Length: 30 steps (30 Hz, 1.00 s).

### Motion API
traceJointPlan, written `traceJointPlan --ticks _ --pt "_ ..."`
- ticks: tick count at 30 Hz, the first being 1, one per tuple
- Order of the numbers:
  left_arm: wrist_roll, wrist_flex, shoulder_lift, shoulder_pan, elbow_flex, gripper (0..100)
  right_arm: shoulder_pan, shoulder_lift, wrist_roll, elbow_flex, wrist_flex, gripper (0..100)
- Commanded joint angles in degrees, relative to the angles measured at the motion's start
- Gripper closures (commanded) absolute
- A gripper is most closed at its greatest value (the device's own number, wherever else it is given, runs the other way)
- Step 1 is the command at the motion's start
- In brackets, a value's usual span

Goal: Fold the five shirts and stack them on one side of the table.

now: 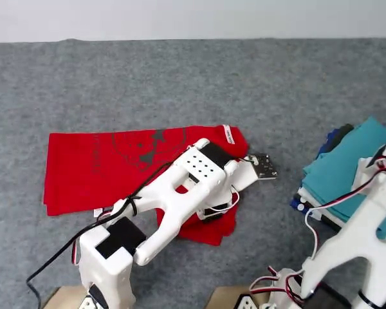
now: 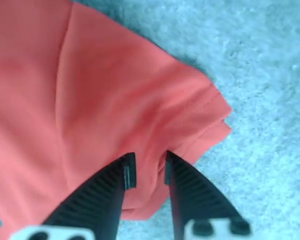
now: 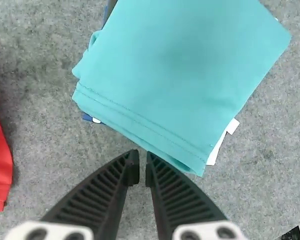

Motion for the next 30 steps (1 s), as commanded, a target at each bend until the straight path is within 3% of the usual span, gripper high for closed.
traceJointPlan --ticks 1,15,24,30 --pt "-1.2 -1.1 -3.1 -0.5 -1.7 96 0.5 -2.2 0.1 -0.4 1.0 96.3" --pt "-1.7 0.5 2.8 0.1 -1.1 92 0.5 -2.2 0.1 -0.4 1.1 96.3" --pt "-0.7 1.2 3.3 6.5 -0.9 91 0.5 -2.2 0.1 -0.4 1.0 96.3" --pt "-0.5 0.9 3.4 7.0 -0.9 91 0.5 -2.2 0.1 -0.4 1.0 96.3"
